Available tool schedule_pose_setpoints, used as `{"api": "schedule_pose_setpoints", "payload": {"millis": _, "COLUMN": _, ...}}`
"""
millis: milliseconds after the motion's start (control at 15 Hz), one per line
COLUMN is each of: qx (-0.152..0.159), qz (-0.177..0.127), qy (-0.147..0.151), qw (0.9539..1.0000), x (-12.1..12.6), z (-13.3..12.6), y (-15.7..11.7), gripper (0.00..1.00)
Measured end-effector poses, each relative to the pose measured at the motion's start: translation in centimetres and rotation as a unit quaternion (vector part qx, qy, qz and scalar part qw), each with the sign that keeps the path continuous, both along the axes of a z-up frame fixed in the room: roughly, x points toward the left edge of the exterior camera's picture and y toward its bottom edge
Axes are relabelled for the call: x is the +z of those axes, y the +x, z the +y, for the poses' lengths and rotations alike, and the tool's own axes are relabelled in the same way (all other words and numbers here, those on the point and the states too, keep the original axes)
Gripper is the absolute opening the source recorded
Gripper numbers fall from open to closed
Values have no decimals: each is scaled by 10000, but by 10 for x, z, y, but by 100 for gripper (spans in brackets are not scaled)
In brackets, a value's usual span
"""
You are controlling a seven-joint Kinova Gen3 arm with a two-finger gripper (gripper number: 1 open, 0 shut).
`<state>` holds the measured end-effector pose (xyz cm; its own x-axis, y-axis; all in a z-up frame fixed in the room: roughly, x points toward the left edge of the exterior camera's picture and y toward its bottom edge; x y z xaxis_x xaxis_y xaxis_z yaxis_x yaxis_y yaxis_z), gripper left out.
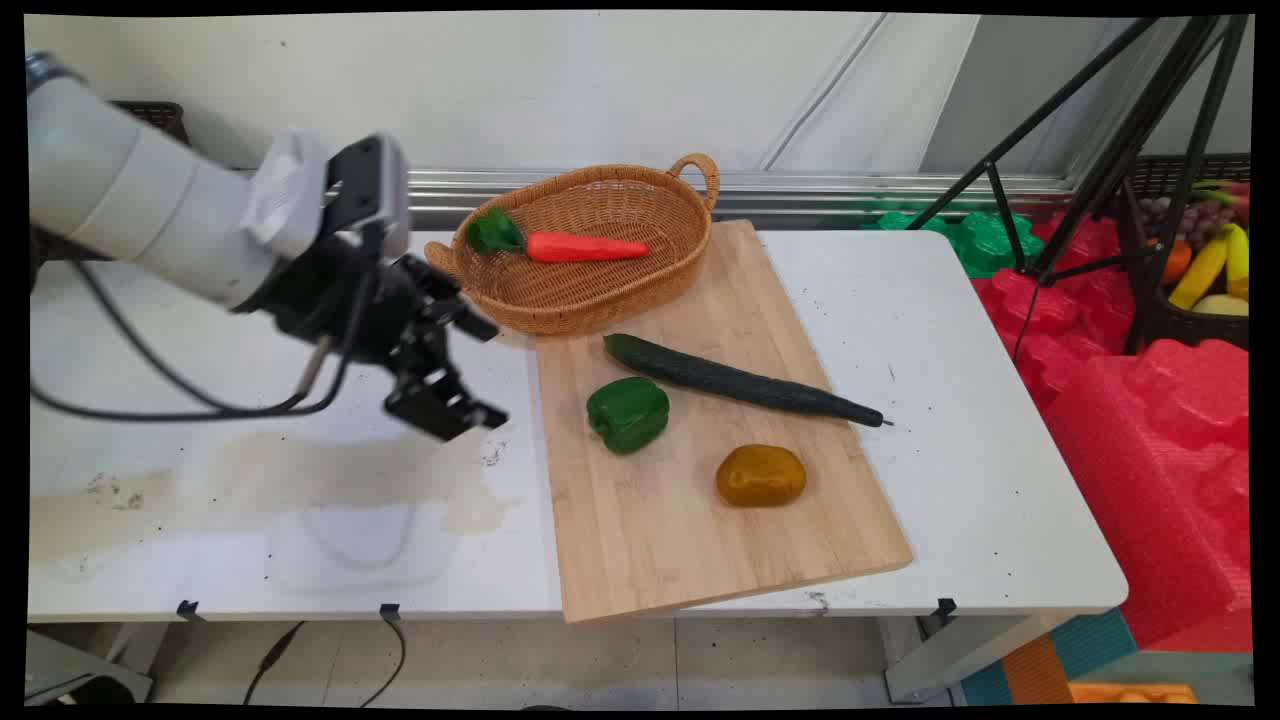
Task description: Pick up the cucumber from the cutting board
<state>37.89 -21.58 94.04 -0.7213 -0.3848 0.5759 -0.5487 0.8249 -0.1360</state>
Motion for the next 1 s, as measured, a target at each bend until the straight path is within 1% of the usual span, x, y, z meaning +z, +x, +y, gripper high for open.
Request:
{"api": "schedule_pose_setpoints", "payload": {"millis": 200, "qx": 102, "qz": 35, "qy": -105, "qw": 9999, "x": 3, "z": -21, "y": -16, "gripper": 100}}
{"api": "schedule_pose_setpoints", "payload": {"millis": 267, "qx": 146, "qz": 40, "qy": -158, "qw": 9998, "x": 4, "z": -33, "y": -25, "gripper": 100}}
{"api": "schedule_pose_setpoints", "payload": {"millis": 467, "qx": 163, "qz": 13, "qy": -245, "qw": 9996, "x": 4, "z": -59, "y": -46, "gripper": 100}}
{"api": "schedule_pose_setpoints", "payload": {"millis": 667, "qx": 77, "qz": -62, "qy": -300, "qw": 9995, "x": 1, "z": -86, "y": -69, "gripper": 100}}
{"api": "schedule_pose_setpoints", "payload": {"millis": 733, "qx": 8, "qz": -111, "qy": -305, "qw": 9995, "x": -3, "z": -99, "y": -81, "gripper": 100}}
{"api": "schedule_pose_setpoints", "payload": {"millis": 1000, "qx": -215, "qz": -251, "qy": -225, "qw": 9992, "x": -15, "z": -127, "y": -109, "gripper": 100}}
